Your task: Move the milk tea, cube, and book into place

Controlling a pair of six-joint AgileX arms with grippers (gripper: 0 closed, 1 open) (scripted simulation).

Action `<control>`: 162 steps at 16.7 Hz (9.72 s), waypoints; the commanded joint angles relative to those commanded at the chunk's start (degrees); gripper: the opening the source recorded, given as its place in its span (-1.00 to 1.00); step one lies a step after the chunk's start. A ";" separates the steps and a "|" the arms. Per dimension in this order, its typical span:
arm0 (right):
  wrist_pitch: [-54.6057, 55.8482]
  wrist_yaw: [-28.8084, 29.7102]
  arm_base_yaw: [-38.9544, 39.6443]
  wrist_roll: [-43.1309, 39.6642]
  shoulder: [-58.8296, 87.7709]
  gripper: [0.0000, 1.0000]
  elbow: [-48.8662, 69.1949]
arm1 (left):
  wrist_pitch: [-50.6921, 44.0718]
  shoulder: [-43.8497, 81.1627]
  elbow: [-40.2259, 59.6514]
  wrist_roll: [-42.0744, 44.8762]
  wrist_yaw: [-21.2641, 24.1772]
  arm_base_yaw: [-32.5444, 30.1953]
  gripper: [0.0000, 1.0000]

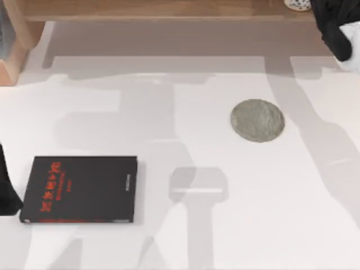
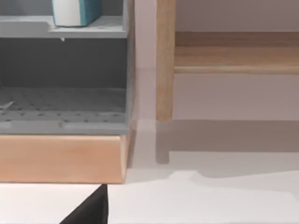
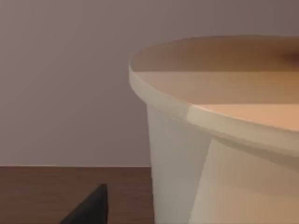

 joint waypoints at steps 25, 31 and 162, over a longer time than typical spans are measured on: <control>-0.18 -0.09 -0.09 0.00 0.35 -1.00 0.47 | 0.00 0.00 0.00 0.00 0.00 0.00 1.00; 1.52 1.08 1.33 0.06 -5.54 -1.00 -5.80 | 0.00 0.00 0.00 0.00 0.00 0.00 1.00; -38.38 -16.74 -14.46 -0.09 -119.12 1.00 -81.05 | -23.46 31.67 24.71 6.85 -0.10 14.66 1.00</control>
